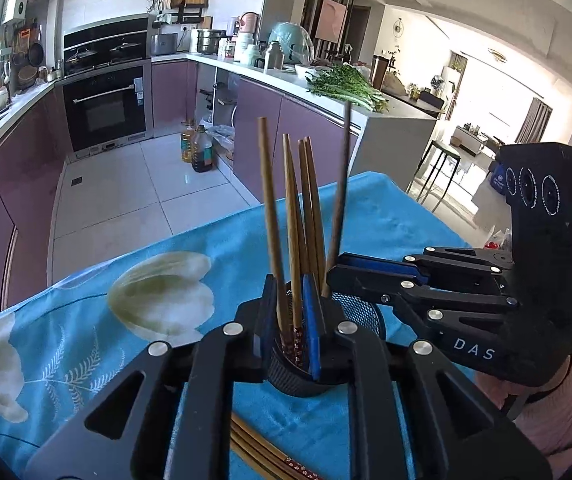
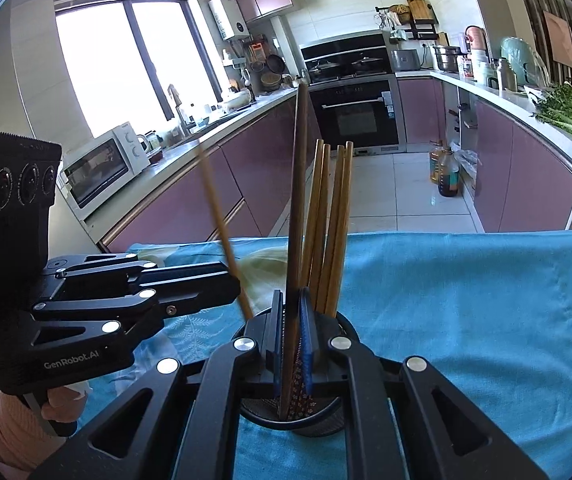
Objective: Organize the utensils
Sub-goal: 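Lower the left gripper's chopstick into the cup and open it while the right gripper releases its chopstick, then move both open grippers back over the loose chopsticks on the tablecloth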
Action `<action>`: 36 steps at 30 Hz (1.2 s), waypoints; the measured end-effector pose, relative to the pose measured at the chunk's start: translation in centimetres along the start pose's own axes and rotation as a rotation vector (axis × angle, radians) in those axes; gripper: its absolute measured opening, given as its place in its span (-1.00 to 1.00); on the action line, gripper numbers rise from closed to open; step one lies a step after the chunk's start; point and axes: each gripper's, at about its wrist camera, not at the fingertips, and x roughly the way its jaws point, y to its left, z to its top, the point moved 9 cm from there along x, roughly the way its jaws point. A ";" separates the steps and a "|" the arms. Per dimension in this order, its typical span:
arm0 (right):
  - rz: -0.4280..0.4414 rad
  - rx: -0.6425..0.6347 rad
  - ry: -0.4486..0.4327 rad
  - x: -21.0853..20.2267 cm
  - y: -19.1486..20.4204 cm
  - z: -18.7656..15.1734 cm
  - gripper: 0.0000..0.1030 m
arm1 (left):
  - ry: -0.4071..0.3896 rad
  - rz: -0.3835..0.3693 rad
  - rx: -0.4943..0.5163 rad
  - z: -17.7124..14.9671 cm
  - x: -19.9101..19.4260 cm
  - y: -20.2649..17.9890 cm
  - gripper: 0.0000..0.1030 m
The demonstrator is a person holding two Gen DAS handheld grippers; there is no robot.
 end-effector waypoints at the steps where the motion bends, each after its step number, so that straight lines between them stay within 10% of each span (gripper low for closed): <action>1: -0.005 0.000 -0.003 0.0 -0.1 0.0 -0.79 | -0.013 0.010 -0.007 0.0 -0.3 0.3 -0.68; 13: 0.063 -0.111 -0.049 -3.8 3.5 -2.6 -0.58 | -0.117 0.114 -0.087 -5.1 -6.1 4.0 -0.39; 36: 0.149 -0.089 0.236 0.6 6.6 -13.5 -0.49 | 0.118 0.150 -0.189 -19.4 -2.0 5.0 -0.22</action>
